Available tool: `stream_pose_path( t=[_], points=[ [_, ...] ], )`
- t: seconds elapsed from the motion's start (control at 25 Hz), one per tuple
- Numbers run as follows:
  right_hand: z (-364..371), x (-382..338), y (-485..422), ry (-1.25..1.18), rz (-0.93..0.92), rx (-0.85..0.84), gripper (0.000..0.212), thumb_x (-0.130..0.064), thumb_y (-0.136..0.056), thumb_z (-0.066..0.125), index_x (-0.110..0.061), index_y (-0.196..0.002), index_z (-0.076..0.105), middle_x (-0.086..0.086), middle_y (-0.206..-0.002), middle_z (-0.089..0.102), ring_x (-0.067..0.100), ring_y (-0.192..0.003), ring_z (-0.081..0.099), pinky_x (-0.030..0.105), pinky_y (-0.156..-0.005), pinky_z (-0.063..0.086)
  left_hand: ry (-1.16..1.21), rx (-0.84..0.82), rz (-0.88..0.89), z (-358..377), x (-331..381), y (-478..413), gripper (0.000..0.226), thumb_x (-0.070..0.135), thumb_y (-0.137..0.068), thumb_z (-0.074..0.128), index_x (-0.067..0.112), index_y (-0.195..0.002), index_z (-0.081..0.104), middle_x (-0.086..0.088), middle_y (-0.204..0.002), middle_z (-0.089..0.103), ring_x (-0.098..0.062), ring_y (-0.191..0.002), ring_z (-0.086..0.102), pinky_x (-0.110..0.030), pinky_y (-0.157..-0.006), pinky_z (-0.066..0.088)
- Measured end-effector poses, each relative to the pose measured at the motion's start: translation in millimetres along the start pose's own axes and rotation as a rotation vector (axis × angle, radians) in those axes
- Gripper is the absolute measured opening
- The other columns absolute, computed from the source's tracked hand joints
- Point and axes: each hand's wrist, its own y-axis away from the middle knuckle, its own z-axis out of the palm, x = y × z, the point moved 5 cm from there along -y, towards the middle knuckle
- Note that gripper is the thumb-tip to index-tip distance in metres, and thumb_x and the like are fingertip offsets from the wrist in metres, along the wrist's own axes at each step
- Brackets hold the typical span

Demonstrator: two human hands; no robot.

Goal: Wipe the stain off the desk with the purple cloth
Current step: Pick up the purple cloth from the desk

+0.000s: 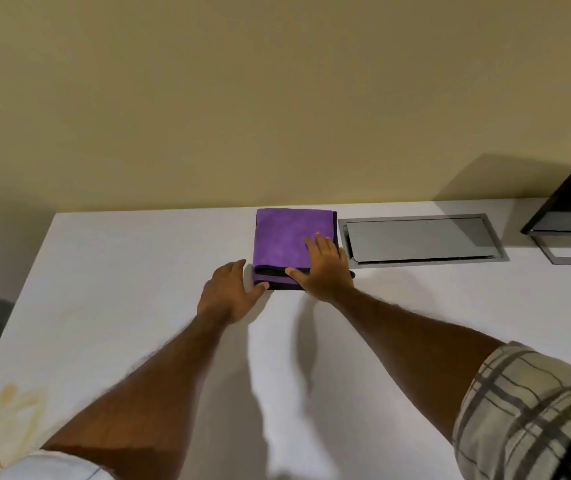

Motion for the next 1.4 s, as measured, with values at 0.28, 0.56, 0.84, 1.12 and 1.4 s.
stream_pose_path(
  t=[0.28,0.56,0.84,1.12,1.4],
  points=[
    [29,9,-6,-0.041,-0.015,-0.075,0.082,-0.058,-0.088,0.061,-0.013,-0.151,0.033,0.014,-0.163,0.021,0.034,-0.150,0.016,0.049,-0.121,0.019,0.372,0.036,-0.162,30,13,-37,0.056,0.040,-0.086,0.066,0.007,-0.128,0.049,-0.017,-0.123,0.061,-0.037,-0.111,0.060,-0.044,-0.089,0.051],
    [33,14,-3,-0.012,-0.065,-0.115,0.078,-0.055,-0.091,0.055,-0.014,-0.152,0.031,0.013,-0.164,0.017,0.033,-0.151,0.012,0.048,-0.122,0.016,0.488,0.050,-0.482,44,11,-55,0.039,0.029,-0.088,0.066,-0.002,-0.111,0.060,-0.020,-0.111,0.066,-0.032,-0.088,0.060,-0.036,-0.074,0.049],
    [-2,4,1,-0.358,0.045,-0.215,0.038,-0.038,-0.100,0.050,-0.008,-0.118,0.063,0.017,-0.116,0.065,0.033,-0.106,0.061,0.046,-0.094,0.051,0.532,0.237,-0.093,-21,62,-38,0.011,0.016,-0.084,0.058,0.015,-0.087,0.048,0.001,-0.078,0.056,-0.019,-0.069,0.052,-0.027,-0.056,0.037],
    [-46,-16,12,-0.672,0.213,-0.081,0.062,-0.025,-0.088,0.073,-0.010,-0.140,0.043,0.006,-0.125,0.056,0.026,-0.111,0.058,0.036,-0.092,0.049,0.061,0.322,0.258,-100,85,22,0.010,0.017,-0.084,0.052,0.021,-0.094,0.052,0.000,-0.086,0.064,-0.025,-0.070,0.051,-0.032,-0.060,0.035],
    [-34,-58,80,-1.194,0.030,-0.181,0.049,0.010,-0.072,0.079,-0.012,-0.114,0.066,0.003,-0.105,0.074,0.019,-0.092,0.071,0.024,-0.072,0.056,0.109,0.445,0.259,-128,31,132,0.017,0.018,-0.083,0.051,0.030,-0.094,0.056,0.013,-0.100,0.059,-0.013,-0.079,0.056,-0.030,-0.061,0.046]
  ],
)
